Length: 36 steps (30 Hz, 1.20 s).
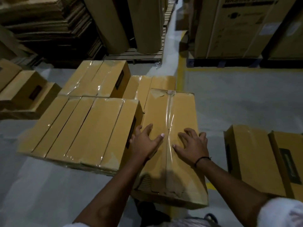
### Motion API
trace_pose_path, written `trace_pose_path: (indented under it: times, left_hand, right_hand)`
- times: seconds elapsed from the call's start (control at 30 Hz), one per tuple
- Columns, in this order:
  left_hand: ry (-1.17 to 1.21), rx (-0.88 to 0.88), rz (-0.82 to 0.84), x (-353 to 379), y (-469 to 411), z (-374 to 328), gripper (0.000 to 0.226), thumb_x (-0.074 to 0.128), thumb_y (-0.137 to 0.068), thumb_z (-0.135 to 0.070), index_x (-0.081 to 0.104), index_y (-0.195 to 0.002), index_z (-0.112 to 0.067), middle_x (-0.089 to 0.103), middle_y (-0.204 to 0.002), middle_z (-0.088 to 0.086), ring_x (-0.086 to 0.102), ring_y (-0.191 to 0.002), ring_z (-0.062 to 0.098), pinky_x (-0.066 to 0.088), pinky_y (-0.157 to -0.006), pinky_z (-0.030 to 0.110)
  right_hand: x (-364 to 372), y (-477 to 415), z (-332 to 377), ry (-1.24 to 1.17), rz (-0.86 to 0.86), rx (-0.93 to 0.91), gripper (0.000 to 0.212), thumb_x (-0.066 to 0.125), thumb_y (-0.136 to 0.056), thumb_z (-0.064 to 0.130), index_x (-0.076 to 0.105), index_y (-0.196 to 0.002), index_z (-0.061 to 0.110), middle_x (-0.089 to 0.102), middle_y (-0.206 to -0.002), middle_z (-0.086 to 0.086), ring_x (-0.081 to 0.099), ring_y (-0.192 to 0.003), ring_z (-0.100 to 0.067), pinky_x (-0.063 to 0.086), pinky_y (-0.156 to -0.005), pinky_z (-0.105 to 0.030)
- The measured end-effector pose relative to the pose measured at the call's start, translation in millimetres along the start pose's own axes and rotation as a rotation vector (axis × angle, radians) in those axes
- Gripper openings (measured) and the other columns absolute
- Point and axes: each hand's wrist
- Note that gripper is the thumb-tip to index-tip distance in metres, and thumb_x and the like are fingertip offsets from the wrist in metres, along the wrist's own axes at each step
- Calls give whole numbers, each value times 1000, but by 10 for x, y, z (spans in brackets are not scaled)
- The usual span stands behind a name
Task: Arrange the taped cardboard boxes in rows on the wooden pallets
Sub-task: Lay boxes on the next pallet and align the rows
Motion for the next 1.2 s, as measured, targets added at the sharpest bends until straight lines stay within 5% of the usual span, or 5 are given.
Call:
trace_pose_path:
  times: [0.33, 0.6, 0.87, 1.03, 1.2]
  left_hand:
    - [20, 22, 223, -259, -990, 1102, 72, 59, -83, -78, 46, -147, -47, 26, -164, 2, 35, -143, 38, 32, -115, 54]
    - [139, -36, 350, -3, -1418, 1500, 89, 59, -68, -85, 45, -147, -47, 22, -164, -1, 39, -142, 37, 44, -109, 58]
    - [78, -31, 386, 184, -1954, 1713, 84, 67, -78, -72, 44, -152, -39, 19, -166, 9, 38, -144, 38, 41, -113, 56]
    - [68, 13, 573, 395, -2211, 1956, 85, 72, -93, -45, 29, -161, -17, 28, -165, 12, 33, -149, 31, 33, -115, 37]
    - [-237, 9, 658, 604, -2085, 2128, 88, 63, -92, -61, 23, -163, -26, 15, -168, 16, 23, -152, 38, 27, -121, 50]
  right_hand:
    - [769, -562, 909, 67, 57, 144, 65, 54, -81, 75, 55, -137, 42, 36, -151, 14, 30, -122, -26, 36, -105, -40]
    - [1045, -984, 874, 50, 149, 147, 61, 61, -83, 69, 55, -137, 42, 34, -152, 13, 26, -126, -26, 33, -107, -39]
    - [1458, -1487, 771, -29, 206, 145, 63, 64, -82, 66, 54, -138, 41, 33, -154, 11, 24, -131, -29, 33, -112, -41]
    - [1847, -1610, 663, -156, 367, 212, 70, 69, -85, 58, 46, -148, 37, 22, -161, 7, 20, -139, -33, 32, -115, -46]
    - [2185, -1483, 616, -79, 489, 263, 75, 71, -84, 55, 43, -150, 34, 0, -168, 7, 8, -146, -39, 30, -116, -51]
Point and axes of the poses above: each hand's wrist, its own y-axis away from the middle knuckle, its own x-axis out of the palm, z = x × y
